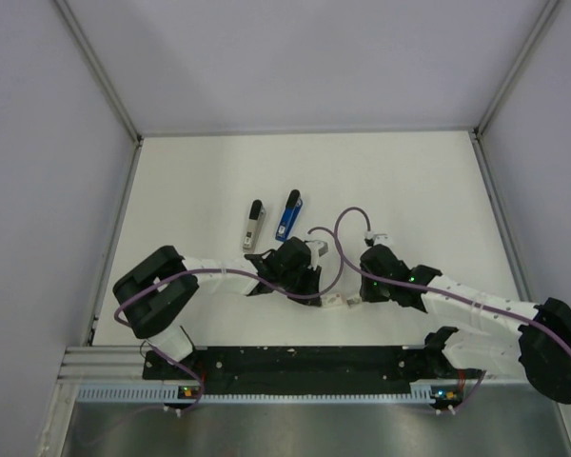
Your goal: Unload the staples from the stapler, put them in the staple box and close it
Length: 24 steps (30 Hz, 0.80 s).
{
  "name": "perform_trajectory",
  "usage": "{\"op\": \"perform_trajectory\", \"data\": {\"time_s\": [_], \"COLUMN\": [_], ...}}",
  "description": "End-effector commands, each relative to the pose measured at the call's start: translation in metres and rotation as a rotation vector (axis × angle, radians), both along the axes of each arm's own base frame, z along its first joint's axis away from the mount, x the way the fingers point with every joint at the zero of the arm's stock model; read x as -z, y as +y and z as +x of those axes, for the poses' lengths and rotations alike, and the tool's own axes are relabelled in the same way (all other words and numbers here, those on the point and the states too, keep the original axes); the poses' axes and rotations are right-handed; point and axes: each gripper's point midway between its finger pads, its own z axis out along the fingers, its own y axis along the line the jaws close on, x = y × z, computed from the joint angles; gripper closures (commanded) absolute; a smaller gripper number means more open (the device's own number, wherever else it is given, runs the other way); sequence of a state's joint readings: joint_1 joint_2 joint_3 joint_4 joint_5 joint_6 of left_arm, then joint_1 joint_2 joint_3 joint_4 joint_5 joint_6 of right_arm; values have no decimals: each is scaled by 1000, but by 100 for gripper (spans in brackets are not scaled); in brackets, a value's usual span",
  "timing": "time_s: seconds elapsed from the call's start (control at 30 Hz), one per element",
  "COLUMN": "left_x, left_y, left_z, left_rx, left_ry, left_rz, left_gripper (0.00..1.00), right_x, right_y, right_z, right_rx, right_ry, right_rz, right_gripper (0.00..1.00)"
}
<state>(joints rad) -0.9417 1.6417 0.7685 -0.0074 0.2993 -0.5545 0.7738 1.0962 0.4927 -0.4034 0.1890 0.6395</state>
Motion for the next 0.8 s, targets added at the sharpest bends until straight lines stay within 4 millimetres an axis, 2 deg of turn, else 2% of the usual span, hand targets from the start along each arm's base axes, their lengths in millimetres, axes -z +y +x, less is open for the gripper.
{"op": "perform_trajectory", "data": {"time_s": [0.0, 0.27, 0.77], "left_x": [-7, -7, -7], "left_y": [-3, -3, -3], "left_z": [0, -1, -1], "left_rx": [16, 19, 25], "left_ry": [-26, -25, -26], "left_rz": [-29, -30, -33], "left_gripper": [83, 83, 83], "right_x": [-3, 0, -2], "right_y": [3, 3, 3], "right_z": [8, 6, 7], "right_rx": [22, 29, 58], "right_ry": [-15, -1, 0], "right_rz": [15, 7, 19], "right_gripper": [80, 83, 96]}}
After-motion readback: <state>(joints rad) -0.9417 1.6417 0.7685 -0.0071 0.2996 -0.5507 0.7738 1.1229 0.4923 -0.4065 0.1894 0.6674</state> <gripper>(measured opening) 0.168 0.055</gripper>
